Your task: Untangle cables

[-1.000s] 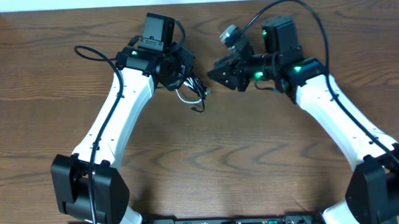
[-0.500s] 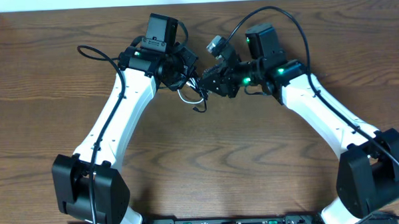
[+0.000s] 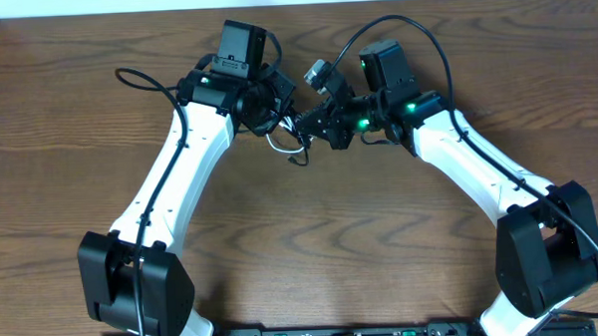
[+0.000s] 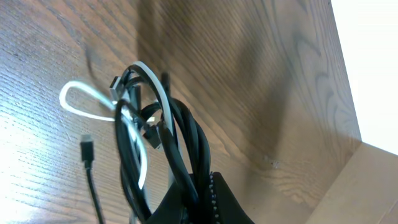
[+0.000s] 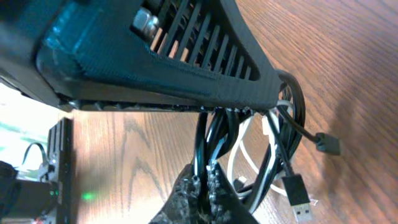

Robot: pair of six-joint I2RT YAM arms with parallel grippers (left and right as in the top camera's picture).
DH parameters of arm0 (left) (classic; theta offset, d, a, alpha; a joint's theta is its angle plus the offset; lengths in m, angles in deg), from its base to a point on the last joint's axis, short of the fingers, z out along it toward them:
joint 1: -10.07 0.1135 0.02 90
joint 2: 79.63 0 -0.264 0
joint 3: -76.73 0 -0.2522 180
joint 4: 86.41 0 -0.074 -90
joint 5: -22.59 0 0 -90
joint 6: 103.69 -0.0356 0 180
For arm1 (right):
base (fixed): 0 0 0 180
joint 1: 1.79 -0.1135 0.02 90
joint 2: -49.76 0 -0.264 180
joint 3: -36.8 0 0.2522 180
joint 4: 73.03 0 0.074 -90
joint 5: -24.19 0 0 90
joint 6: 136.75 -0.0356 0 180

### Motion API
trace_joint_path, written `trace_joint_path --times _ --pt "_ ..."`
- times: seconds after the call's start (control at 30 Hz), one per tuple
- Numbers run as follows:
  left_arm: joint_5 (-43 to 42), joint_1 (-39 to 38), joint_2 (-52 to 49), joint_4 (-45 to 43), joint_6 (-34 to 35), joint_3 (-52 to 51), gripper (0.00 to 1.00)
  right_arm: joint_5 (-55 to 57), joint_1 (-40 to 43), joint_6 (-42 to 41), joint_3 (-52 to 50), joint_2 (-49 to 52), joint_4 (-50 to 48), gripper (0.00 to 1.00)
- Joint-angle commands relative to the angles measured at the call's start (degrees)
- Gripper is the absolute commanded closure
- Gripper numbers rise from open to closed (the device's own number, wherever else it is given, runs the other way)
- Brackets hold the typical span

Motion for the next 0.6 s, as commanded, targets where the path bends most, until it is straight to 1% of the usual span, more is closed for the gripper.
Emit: trace_joint_path --times 0.0,0.1,0.17,0.23,0.37,0.47,0.57 --pt "-0.7 -0.2 1.0 -0.1 -0.5 1.2 0.92 0.3 -0.6 -0.9 0.0 0.3 -0.4 0.99" --pt "0.4 -0.2 1.0 0.2 -0.8 1.2 0.92 1.5 0.3 -4.6 0.0 0.3 -1.8 0.99" --pt "4.1 -0.2 1.0 1.6 -0.8 1.2 0.92 0.0 1.7 -7.6 0.0 -0.2 -3.2 0.99" --pt "8.9 -0.2 1.0 3.4 -0.8 1.2 0.92 -3.3 3.6 -8.4 0.0 -0.9 -3.8 0.99" --pt "14.4 -0.2 1.0 6.0 -0.8 1.2 0.93 -8.1 8.1 -12.3 0.0 -2.4 -4.9 0.99" --pt "14.5 -0.2 1.0 6.3 -0.8 1.2 0.93 -10.7 10.8 -15.4 0.0 -2.4 -5.9 0.99" --pt "14.5 -0.4 1.0 6.3 -0.8 1.2 0.93 -11.1 12.6 -15.6 0.0 -2.4 -5.5 0.99"
